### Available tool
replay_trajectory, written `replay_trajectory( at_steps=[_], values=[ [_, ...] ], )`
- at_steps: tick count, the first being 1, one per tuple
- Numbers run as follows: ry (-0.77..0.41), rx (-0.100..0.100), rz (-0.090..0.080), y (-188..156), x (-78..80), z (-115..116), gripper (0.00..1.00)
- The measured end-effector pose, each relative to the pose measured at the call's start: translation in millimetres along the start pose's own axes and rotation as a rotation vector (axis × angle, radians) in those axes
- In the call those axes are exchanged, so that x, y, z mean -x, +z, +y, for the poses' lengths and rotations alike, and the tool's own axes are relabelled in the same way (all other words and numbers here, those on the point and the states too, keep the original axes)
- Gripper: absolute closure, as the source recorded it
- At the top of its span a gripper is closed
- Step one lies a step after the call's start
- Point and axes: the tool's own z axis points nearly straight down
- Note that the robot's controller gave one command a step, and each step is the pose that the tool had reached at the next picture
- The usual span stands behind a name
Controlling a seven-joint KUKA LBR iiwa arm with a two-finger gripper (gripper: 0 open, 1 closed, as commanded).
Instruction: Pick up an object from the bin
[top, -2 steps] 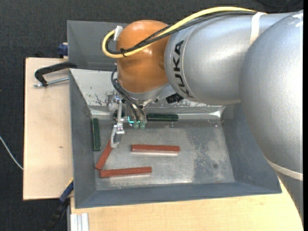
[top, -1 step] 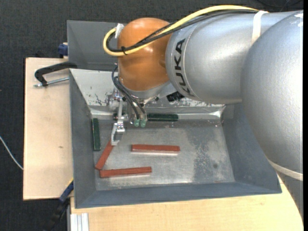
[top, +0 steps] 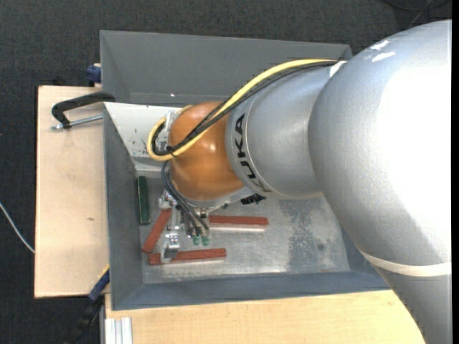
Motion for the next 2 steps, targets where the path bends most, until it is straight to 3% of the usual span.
replay_trajectory(
  at_steps=[1, 2],
  values=[
    [-0.063, 0.003, -0.013, 12, -10.2, 0, 0.00],
    [0.101, -0.002, 0.004, -1, -19.7, -22, 0.00]
  ],
)
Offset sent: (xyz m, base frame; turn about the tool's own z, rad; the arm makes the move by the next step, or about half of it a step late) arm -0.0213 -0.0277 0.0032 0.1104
